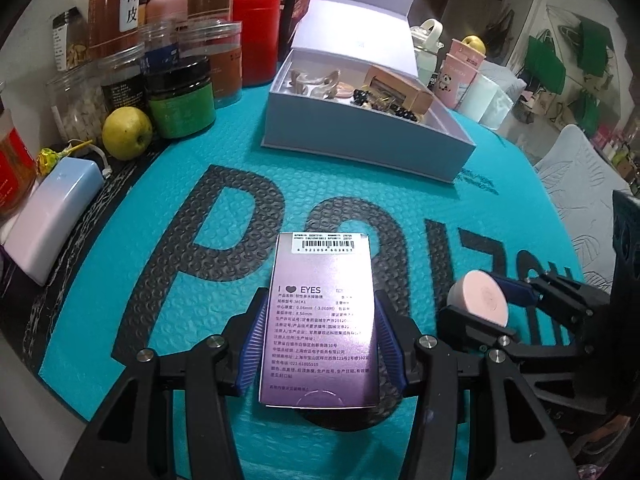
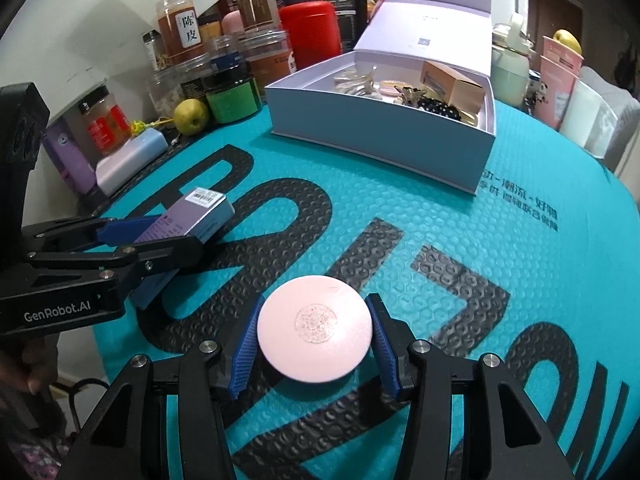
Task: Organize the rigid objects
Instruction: 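Lift and carry the card box and pink compact toward the gift box with both tools, then lower the card box and pink compact into the gift box with both tools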
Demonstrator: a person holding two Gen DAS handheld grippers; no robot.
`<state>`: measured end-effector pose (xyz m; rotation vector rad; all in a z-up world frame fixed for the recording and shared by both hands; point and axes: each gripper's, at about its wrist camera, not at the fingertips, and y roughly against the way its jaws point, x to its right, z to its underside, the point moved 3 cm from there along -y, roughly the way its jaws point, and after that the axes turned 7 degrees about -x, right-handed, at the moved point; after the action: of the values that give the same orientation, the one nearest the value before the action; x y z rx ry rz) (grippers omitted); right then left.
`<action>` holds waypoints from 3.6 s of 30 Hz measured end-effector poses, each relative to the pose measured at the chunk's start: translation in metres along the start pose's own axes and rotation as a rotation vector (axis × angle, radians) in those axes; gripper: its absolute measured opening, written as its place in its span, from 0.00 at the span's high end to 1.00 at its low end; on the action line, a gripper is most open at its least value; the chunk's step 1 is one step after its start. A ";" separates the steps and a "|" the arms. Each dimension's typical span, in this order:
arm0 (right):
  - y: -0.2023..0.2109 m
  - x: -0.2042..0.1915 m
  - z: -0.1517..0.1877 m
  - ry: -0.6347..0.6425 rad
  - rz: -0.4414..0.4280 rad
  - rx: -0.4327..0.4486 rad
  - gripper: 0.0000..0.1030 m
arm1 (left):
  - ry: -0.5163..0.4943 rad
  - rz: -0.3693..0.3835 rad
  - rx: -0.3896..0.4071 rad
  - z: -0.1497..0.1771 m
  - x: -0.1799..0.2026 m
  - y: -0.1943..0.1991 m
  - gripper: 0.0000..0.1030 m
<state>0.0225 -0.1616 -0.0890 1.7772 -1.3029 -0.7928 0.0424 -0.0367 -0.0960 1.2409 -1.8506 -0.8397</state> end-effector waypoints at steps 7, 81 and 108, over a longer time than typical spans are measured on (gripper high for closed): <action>0.019 0.007 0.008 -0.025 0.006 0.036 0.51 | -0.034 0.027 0.016 -0.004 0.017 0.005 0.51; 0.038 0.093 -0.174 0.006 0.002 0.213 0.51 | -0.213 0.029 0.162 -0.214 0.051 -0.017 0.51; -0.042 0.120 -0.169 -0.045 -0.040 0.096 0.51 | -0.275 0.008 0.025 -0.215 0.043 -0.091 0.51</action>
<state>0.2173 -0.2317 -0.0449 1.8756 -1.3587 -0.8080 0.2565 -0.1304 -0.0524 1.1794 -2.0864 -1.0280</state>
